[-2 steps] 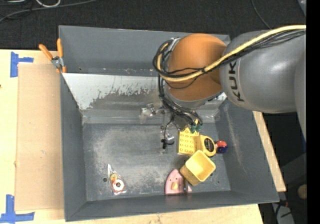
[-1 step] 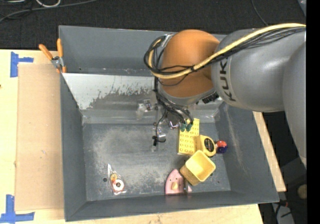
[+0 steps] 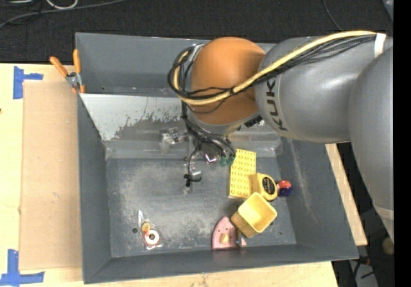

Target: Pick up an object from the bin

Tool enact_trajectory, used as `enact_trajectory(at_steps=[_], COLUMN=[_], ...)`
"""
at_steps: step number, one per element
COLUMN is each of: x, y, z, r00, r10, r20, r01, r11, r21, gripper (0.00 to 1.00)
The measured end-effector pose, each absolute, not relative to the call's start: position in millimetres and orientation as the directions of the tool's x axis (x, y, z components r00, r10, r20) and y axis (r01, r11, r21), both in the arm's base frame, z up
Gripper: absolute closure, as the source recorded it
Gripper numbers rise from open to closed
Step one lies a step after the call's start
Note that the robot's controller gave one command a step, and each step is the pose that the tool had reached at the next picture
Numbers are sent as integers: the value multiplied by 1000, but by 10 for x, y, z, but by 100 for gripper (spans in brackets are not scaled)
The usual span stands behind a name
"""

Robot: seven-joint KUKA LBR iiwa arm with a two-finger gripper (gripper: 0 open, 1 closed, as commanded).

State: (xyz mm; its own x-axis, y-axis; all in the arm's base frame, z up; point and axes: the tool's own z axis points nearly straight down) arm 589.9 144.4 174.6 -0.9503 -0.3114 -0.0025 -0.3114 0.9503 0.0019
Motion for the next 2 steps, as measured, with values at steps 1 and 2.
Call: enact_trajectory(at_steps=[1,2], x=[5973,6106], y=[1532,1570], z=[1828,1830], r00=[-971,-957], r10=[-238,-289], r20=[-1,-3], r01=[-238,-289], r11=[971,957], r21=[2,4], gripper=[0,0])
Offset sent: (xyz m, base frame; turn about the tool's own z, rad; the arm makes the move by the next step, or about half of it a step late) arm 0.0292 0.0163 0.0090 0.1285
